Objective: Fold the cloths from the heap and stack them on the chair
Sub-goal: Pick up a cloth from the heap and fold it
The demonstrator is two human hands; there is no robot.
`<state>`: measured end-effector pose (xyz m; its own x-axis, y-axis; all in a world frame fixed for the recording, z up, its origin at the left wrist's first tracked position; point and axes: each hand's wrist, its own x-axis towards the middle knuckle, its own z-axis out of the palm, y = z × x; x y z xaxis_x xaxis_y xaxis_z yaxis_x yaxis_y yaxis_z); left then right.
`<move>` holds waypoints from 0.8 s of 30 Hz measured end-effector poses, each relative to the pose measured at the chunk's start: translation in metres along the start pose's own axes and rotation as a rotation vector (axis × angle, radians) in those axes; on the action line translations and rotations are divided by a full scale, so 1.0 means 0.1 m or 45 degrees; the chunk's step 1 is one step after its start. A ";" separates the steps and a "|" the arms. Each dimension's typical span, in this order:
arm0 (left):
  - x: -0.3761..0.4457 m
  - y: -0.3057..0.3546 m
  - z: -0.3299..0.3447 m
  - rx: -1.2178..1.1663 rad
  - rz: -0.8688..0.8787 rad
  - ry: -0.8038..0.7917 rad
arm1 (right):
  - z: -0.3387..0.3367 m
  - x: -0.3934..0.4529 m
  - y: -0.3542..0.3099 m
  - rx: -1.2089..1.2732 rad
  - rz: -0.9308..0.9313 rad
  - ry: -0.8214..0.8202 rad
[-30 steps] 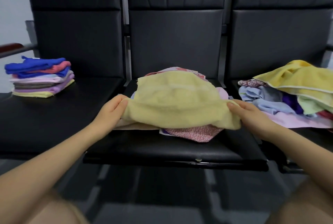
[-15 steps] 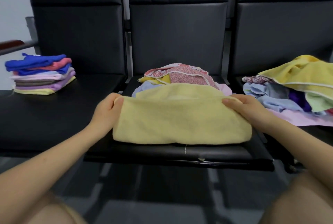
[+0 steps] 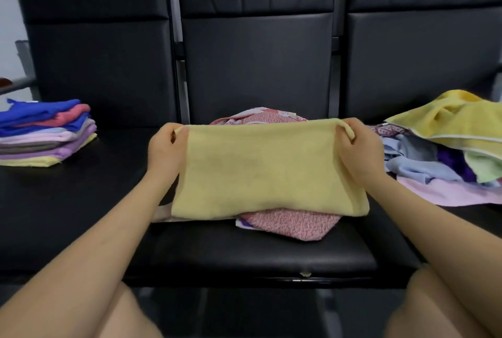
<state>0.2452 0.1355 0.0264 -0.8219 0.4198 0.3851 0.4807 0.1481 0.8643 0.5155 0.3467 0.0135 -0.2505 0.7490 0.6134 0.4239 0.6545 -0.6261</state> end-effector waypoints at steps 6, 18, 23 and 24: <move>0.18 -0.24 0.24 0.132 -0.013 -0.027 | 0.33 0.12 0.34 -0.247 0.213 -0.146; 0.15 -0.60 0.32 0.597 -0.094 -0.238 | 0.14 -0.07 0.57 -0.400 0.089 -0.347; 0.01 -0.47 0.15 0.293 -0.254 -0.332 | 0.05 -0.12 0.51 -0.202 0.348 -0.496; -0.04 -0.45 0.12 0.294 -0.301 -0.388 | 0.06 -0.12 0.50 -0.191 0.394 -0.536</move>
<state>0.2305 0.1381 -0.0183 -0.8065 0.5897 0.0429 0.3744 0.4533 0.8089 0.5348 0.3712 -0.0276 -0.4086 0.9009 0.1462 0.6448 0.3983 -0.6524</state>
